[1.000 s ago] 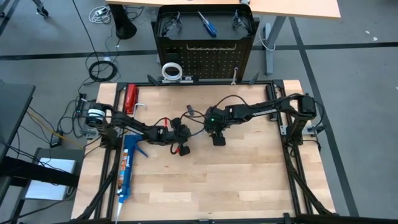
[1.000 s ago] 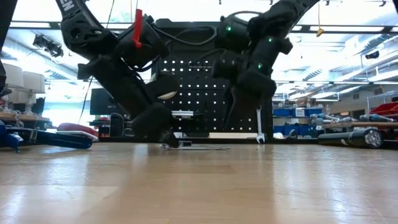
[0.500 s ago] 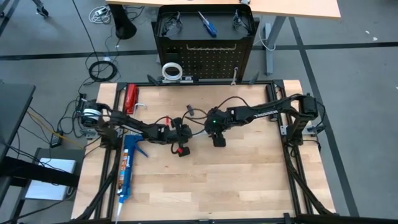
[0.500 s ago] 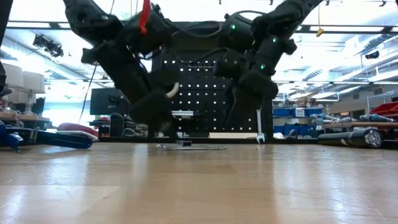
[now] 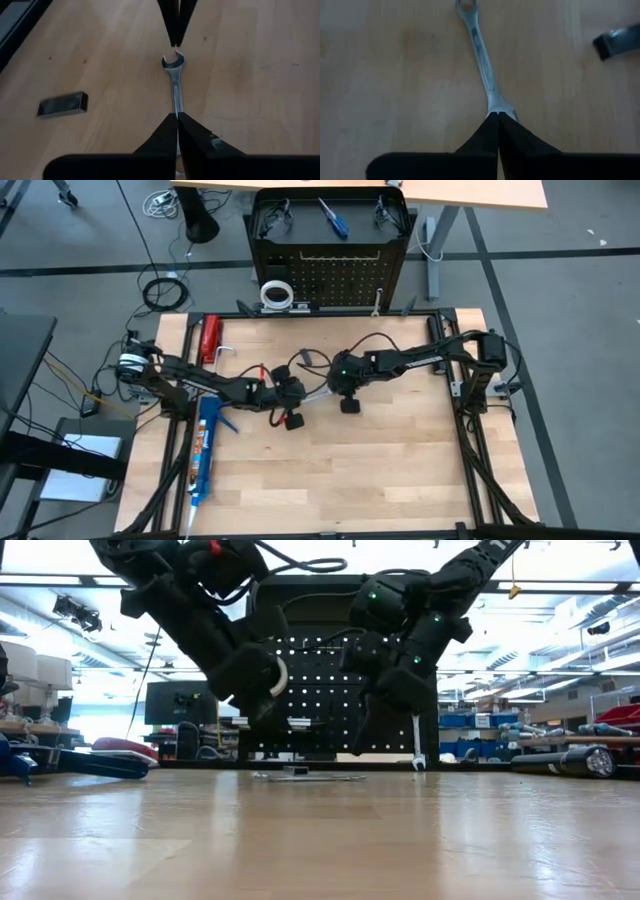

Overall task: Hang tools onto peg board
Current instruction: Hang the wrench onto the black pegboard

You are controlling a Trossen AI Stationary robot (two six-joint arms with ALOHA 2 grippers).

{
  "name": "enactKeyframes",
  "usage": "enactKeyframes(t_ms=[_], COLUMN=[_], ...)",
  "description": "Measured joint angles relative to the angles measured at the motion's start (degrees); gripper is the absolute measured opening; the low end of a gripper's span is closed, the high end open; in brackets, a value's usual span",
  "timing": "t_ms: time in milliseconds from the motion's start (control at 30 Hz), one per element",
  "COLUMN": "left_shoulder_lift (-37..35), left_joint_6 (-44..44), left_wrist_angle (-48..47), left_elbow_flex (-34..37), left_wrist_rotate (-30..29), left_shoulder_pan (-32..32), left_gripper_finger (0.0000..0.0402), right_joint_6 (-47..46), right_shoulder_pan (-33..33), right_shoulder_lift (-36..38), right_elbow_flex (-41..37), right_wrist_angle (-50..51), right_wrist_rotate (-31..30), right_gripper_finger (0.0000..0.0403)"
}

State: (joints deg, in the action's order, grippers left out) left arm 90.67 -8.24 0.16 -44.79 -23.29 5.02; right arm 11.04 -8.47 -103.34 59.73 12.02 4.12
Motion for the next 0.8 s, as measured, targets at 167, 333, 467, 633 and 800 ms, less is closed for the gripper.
enactKeyframes(t_ms=[167, 333, 467, 633, 800], left_shoulder_lift=[0.00, 0.00, 0.00, 0.00, -0.02], left_joint_6=[-2.26, -5.39, -5.57, -5.56, -5.49], left_wrist_angle=[-0.02, -0.10, 0.27, -0.17, -2.08], left_elbow_flex=[2.51, 4.55, 4.90, 4.91, 4.91], left_wrist_rotate=[0.35, 1.52, 2.26, 2.84, 2.36], left_shoulder_pan=[0.53, 1.00, 1.05, 1.03, 1.00], left_gripper_finger=[0.0021, 0.0026, 0.0046, 0.0063, 0.0063], right_joint_6=[-0.82, -0.68, -2.28, -2.97, -3.75], right_shoulder_pan=[0.02, -0.15, -0.87, -1.05, -1.07], right_shoulder_lift=[-2.34, -4.86, -6.71, -7.46, -7.27], right_elbow_flex=[0.06, 0.05, 0.48, 0.48, 0.35], right_wrist_angle=[-3.03, -3.45, -3.62, -3.82, -4.05], right_wrist_rotate=[-0.64, -0.17, 1.83, 2.89, 2.93], right_gripper_finger=[0.0020, 0.0006, 0.0009, 0.0004, 0.0014])
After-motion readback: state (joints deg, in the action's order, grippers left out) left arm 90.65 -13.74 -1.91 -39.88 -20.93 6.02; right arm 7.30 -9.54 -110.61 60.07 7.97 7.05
